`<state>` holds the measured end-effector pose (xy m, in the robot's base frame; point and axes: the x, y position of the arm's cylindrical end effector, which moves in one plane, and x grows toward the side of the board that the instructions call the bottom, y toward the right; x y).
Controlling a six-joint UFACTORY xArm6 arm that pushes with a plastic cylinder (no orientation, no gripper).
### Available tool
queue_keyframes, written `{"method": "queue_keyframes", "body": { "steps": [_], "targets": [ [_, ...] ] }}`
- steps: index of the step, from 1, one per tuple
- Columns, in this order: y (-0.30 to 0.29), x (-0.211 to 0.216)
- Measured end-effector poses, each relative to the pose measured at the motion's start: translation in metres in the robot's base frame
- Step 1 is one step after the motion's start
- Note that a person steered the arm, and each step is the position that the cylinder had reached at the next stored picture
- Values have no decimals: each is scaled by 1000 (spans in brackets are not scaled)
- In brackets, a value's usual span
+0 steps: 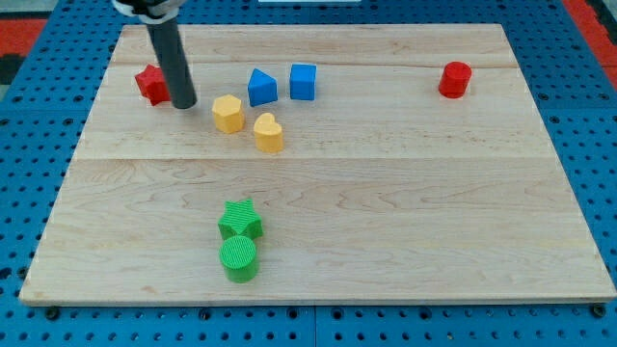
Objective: Slightly move the red star towards up
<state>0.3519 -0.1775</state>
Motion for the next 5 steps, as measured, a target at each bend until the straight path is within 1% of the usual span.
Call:
{"method": "queue_keyframes", "body": {
  "steps": [2, 4, 5],
  "targets": [
    [-68, 0],
    [-53, -29],
    [-22, -24]
  ]
}}
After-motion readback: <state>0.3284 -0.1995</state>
